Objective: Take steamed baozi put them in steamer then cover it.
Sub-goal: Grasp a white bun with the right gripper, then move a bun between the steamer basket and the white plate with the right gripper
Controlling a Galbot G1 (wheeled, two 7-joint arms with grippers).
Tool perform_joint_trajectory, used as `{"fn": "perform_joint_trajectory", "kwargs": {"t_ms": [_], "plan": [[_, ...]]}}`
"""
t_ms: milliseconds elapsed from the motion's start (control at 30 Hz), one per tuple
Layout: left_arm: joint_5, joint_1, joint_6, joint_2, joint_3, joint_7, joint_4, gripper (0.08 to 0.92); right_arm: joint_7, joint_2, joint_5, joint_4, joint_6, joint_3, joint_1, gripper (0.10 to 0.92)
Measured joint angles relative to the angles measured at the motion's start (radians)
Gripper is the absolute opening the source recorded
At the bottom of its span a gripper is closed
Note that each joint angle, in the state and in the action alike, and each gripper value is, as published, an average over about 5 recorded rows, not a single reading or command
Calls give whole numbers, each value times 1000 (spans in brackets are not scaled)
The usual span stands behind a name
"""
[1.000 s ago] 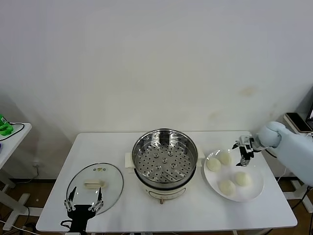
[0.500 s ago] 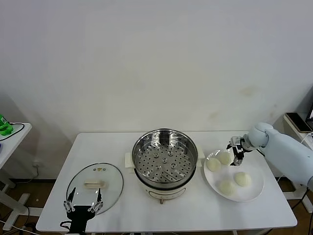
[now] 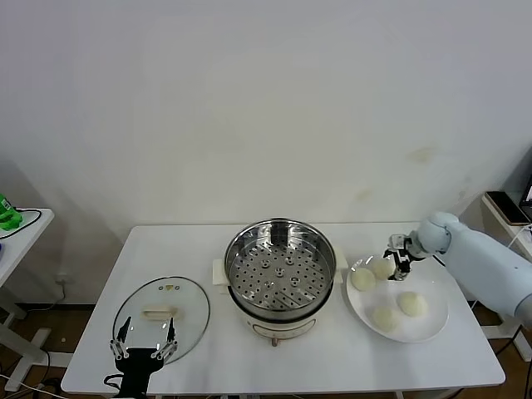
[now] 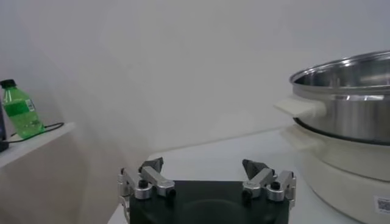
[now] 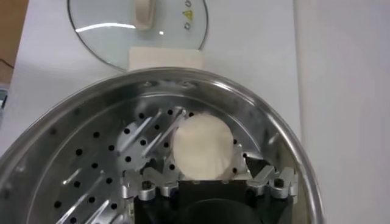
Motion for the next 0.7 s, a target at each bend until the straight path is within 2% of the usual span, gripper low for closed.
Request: {"fn": "perform_joint_trajectory", "kwargs": {"t_ms": [367, 700], "plan": [[0, 0, -1, -2, 2, -1, -1, 823, 1, -35, 17, 43, -10, 1, 17, 568], [5, 0, 0, 4, 17, -2, -6, 823, -10, -132, 68, 155, -11, -24, 103, 575]]}}
